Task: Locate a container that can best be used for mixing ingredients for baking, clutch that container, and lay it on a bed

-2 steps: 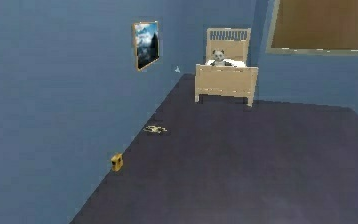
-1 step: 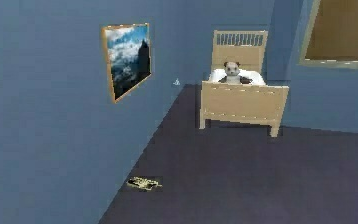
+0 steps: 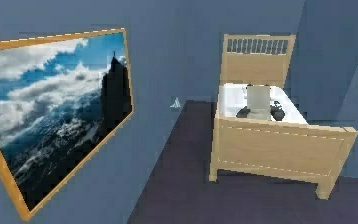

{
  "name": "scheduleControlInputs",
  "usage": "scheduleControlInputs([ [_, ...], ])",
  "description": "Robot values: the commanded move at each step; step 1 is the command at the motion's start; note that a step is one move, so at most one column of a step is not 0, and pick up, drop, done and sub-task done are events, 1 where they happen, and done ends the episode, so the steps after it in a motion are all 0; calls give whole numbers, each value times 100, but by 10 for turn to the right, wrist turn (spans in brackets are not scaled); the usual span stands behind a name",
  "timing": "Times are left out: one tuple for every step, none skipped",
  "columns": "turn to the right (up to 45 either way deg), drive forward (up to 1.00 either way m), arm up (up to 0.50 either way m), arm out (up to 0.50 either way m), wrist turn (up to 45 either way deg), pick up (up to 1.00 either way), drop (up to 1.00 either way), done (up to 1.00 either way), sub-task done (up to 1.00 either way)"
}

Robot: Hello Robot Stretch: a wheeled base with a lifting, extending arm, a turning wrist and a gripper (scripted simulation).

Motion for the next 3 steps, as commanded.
scheduleControlInputs([
  [90, 0, 0, 0, 0, 0, 0, 0, 0],
  [0, 30, 0, 0, 0, 0, 0, 0, 0],
  [-90, 0, 0, 0, 0, 0, 0, 0, 0],
])
